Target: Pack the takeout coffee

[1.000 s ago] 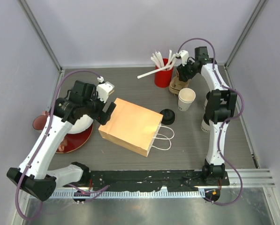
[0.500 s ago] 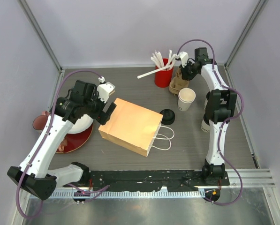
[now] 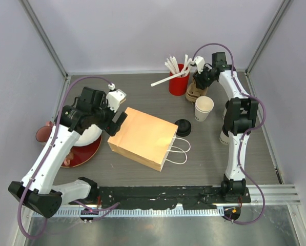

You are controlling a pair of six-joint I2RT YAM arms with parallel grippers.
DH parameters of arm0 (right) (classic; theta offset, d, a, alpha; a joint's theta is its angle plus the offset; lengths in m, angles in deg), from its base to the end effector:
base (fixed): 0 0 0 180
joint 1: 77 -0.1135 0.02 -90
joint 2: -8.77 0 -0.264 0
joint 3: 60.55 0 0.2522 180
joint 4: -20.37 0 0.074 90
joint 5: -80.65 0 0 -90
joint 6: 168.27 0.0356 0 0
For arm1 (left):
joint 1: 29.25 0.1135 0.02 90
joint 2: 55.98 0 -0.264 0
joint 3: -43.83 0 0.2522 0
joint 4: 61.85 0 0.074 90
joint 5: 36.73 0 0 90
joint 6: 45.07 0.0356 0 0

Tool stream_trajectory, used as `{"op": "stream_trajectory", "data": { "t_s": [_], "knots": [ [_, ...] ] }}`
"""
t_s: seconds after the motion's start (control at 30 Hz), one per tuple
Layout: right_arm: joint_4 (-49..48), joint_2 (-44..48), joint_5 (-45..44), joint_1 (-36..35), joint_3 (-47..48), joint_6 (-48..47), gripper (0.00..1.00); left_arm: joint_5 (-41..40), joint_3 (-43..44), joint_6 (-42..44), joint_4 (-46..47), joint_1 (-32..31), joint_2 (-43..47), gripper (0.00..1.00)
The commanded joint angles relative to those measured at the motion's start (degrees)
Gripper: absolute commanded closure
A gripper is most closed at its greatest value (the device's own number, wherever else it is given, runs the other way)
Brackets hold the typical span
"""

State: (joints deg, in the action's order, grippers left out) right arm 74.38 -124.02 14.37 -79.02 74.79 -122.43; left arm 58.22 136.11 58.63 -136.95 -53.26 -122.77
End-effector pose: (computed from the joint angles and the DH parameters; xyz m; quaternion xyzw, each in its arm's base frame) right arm 0.5169 0.0326 0.2351 -0.4247 0.8232 0.0649 0.3711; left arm 0.1947 -0.0901 0.3813 0.3171 0.8825 -0.0714 0.3399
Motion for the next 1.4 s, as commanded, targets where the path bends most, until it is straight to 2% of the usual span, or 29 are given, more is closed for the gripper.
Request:
{"op": "stream_trajectory", "data": {
  "t_s": [0.0,0.27,0.53,0.73,0.77,0.87,1.17,1.37],
  "knots": [
    [-4.56,0.87,0.89,0.09,0.15,0.04,0.48,-0.12,1.99,0.98,-0.01,-0.25,-0.19,0.04],
    [-7.47,1.4,1.06,0.26,0.85,0.48,0.39,-0.2,2.08,1.42,-0.36,-0.25,-0.72,0.04],
    [-1.67,-3.0,4.05,1.14,3.67,-0.84,0.43,-0.64,1.99,2.21,-0.45,-0.25,-1.07,0.04],
    [-1.58,-4.05,4.31,1.14,3.84,-1.01,0.52,-0.82,1.81,2.13,-0.36,-0.25,-1.33,0.04],
    [-1.49,-3.97,4.22,1.14,3.93,-1.01,0.63,-0.82,1.9,2.21,-0.36,-0.25,-1.33,0.04],
    [-1.58,-3.0,3.78,1.14,3.93,-1.1,0.84,-1.0,1.99,2.22,-0.62,-0.16,-1.33,0.04],
    [-2.46,1.04,2.64,1.14,1.91,-1.54,0.84,-0.38,1.9,2.13,-0.44,-0.16,-1.6,0.04],
    [-3.42,2.36,-0.52,1.14,1.82,0.83,0.9,-0.2,1.81,2.3,-0.8,-0.25,-1.24,0.04]
  ]
}}
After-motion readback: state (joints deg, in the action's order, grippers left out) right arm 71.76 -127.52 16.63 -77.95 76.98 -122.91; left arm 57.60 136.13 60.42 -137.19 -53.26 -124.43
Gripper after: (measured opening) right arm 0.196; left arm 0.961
